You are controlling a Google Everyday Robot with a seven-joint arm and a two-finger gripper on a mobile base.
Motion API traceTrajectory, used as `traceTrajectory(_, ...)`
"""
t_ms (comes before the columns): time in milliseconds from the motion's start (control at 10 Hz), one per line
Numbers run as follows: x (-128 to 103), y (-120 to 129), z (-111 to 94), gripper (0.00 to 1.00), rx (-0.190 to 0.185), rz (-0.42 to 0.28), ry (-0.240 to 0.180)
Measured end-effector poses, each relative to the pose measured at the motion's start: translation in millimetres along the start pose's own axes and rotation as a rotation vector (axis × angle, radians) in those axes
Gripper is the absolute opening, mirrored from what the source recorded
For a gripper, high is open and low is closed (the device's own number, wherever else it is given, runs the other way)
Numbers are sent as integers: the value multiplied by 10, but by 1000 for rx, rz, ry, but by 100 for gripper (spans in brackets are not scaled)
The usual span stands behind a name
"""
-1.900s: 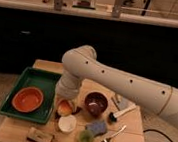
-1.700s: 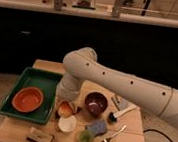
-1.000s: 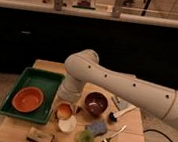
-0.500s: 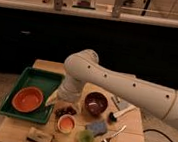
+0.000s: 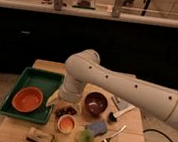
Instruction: Place apple in paper cup
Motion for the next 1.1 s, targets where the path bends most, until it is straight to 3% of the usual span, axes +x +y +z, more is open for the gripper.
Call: traceTrajectory(1100, -5, -32, -61, 80, -19, -21, 11)
